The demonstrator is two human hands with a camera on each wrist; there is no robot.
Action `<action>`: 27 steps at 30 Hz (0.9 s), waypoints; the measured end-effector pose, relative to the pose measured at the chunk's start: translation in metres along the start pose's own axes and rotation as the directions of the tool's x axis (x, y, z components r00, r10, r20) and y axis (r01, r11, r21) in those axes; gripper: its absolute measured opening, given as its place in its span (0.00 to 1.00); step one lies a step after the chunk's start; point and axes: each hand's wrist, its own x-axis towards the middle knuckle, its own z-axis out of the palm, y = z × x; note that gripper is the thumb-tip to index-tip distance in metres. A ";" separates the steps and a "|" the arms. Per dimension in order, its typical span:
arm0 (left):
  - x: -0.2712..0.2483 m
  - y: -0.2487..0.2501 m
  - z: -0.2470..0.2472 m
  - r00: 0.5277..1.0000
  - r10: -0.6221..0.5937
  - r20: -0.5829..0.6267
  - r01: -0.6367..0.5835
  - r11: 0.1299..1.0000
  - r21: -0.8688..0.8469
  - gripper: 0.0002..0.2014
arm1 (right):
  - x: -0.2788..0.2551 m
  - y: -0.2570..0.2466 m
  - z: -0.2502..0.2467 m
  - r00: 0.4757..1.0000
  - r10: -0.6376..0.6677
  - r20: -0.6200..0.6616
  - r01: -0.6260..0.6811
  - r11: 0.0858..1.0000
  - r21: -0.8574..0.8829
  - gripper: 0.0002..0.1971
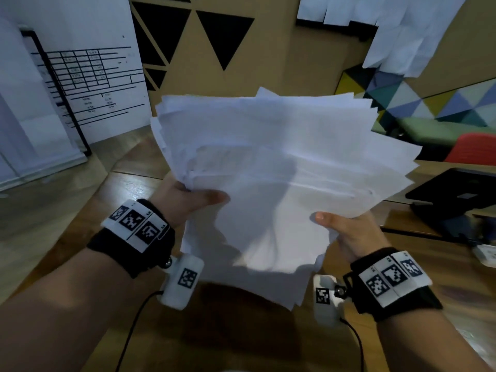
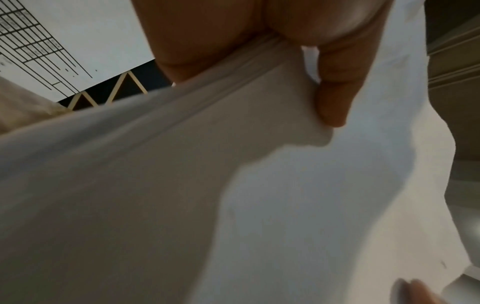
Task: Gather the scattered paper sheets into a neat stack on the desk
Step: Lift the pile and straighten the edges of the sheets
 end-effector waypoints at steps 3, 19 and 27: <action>-0.004 0.005 0.003 0.997 0.014 0.070 -0.021 0.994 0.105 0.24 | -0.005 0.000 0.010 1.000 0.022 0.022 -0.021 0.999 -0.034 0.26; -0.040 -0.030 0.026 0.965 -0.088 -0.248 0.154 0.954 0.258 0.11 | -0.031 0.033 0.042 0.931 -0.054 -0.361 0.053 0.999 -0.012 0.32; -0.017 -0.012 0.010 0.995 0.012 -0.095 0.010 0.974 0.226 0.19 | -0.024 0.008 0.040 0.993 0.055 -0.101 -0.060 0.997 -0.056 0.29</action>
